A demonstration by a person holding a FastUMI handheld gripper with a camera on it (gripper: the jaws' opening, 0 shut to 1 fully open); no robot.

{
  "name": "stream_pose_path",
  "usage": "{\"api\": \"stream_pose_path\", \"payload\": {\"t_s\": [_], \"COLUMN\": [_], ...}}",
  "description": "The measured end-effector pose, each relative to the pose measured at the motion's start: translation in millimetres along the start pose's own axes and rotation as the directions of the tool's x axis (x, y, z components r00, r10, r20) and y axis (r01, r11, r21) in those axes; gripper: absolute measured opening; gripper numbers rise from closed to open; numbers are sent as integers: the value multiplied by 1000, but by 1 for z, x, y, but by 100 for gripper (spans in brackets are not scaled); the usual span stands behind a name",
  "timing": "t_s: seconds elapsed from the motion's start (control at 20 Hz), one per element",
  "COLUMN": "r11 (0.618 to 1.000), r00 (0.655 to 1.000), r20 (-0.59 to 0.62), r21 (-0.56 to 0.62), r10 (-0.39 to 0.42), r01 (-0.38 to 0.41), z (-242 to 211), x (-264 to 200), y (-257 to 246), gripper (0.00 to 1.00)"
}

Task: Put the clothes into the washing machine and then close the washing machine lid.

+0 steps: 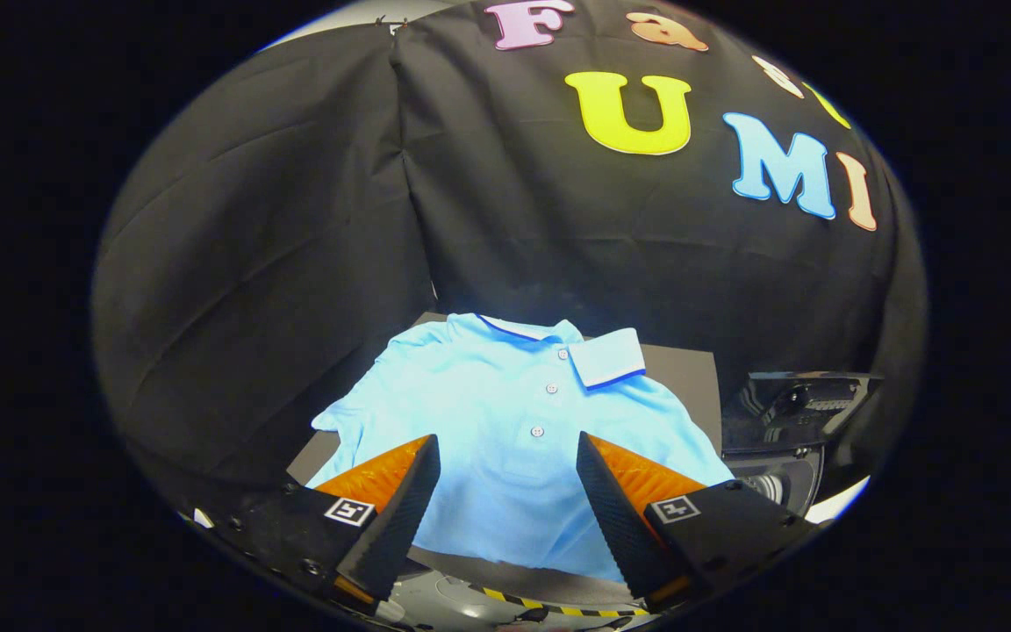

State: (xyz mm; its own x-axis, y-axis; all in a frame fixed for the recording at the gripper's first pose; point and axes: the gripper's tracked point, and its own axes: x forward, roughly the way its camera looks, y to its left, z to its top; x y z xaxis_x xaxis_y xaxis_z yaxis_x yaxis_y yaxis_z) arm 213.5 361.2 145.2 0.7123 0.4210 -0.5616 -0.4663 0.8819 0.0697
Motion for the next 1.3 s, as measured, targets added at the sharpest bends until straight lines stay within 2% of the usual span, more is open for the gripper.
{"api": "stream_pose_path", "payload": {"t_s": [0.35, 0.45, 0.5, 0.8, 0.9, 1.0, 1.05, 1.15, 1.2, 1.3], "r11": [996, 996, 997, 997, 998, 998, 998, 998, 998, 997], "r00": [995, 991, 995, 990, 988, 990, 990, 994, 994, 995], "r20": [-78, -122, -88, -139, -150, -138, -133, -102, -105, -90], "r21": [-72, -73, -67, -80, -60, -43, -40, -54, -55, -61], "r10": [-59, -55, -55, -29, 21, 34, 38, 36, 32, 35], "r01": [53, 46, 49, 18, -30, -41, -43, -41, -38, -41], "z": [-38, -56, -50, -51, -52, -48, -46, -41, -42, -41], "x": [26, 32, 34, 32, 35, 38, 38, 37, 29, 33], "y": [-12, -14, -13, -11, -3, -6, -6, -6, -5, -6], "gripper": [98, 98, 98, 95, 64, 32, 11, 11, 2, 2]}}
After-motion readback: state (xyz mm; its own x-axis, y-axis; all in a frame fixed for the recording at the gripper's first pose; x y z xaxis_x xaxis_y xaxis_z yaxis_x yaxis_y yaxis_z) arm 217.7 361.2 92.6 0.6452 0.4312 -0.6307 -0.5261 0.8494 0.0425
